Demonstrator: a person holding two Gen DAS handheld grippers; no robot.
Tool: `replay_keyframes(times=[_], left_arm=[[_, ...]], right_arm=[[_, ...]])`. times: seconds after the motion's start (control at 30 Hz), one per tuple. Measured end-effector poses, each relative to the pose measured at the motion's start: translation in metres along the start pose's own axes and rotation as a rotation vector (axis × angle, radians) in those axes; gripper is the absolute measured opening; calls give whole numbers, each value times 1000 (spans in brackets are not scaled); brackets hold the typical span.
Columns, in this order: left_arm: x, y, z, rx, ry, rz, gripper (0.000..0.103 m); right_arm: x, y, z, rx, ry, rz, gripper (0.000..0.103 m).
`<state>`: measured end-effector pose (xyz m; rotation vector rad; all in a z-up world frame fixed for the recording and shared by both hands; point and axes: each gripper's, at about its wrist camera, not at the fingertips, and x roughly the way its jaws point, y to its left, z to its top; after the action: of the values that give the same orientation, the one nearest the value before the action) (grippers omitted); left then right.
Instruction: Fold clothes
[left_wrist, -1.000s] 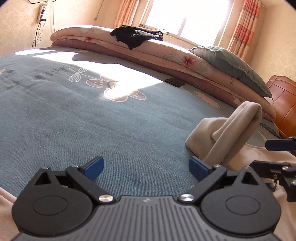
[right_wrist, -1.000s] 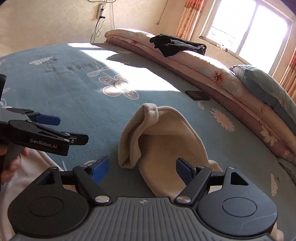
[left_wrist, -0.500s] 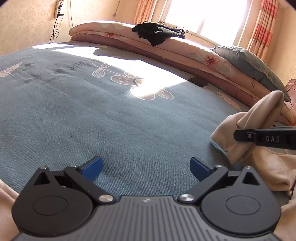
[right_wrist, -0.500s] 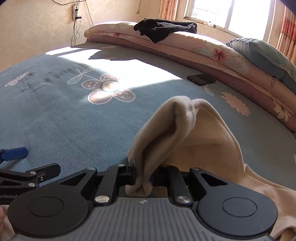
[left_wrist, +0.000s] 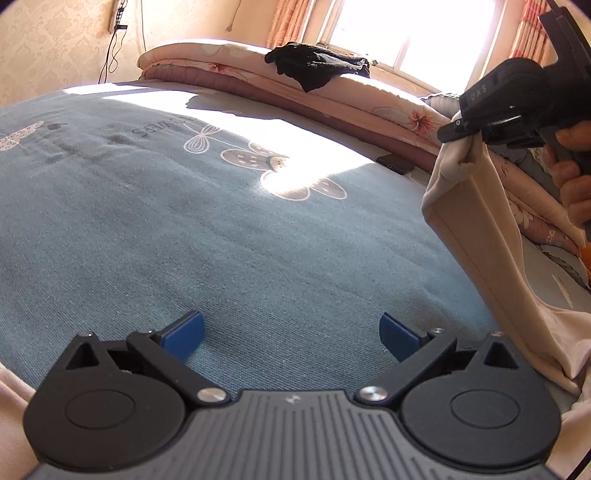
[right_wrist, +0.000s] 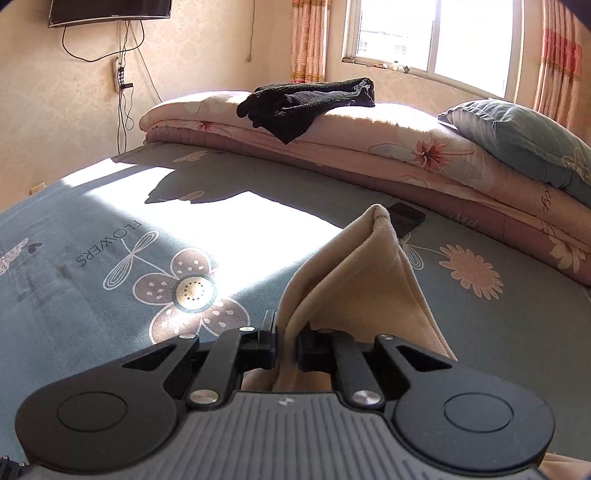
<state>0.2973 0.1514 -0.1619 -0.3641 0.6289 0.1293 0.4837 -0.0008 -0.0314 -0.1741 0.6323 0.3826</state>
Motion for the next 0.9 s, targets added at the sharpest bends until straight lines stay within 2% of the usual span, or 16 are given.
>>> replay_keyframes(times=[0.3, 0.47, 0.57, 0.67, 0.83, 0.9], left_arm=[[1, 0, 0, 7, -3, 5, 100], [2, 0, -1, 15, -6, 10, 100], [2, 2, 0, 9, -8, 9, 100], [2, 3, 0, 6, -12, 12, 100], [3, 3, 0, 8, -12, 13, 101], [4, 2, 0, 17, -13, 16, 101]], right_arm=[[8, 6, 69, 12, -101, 31, 12], [35, 22, 93, -18, -107, 42, 12], [59, 24, 98, -3, -91, 47, 12], [92, 25, 97, 11, -26, 34, 12], [131, 23, 75, 33, 47, 27, 12], [144, 25, 66, 33, 77, 31, 18]])
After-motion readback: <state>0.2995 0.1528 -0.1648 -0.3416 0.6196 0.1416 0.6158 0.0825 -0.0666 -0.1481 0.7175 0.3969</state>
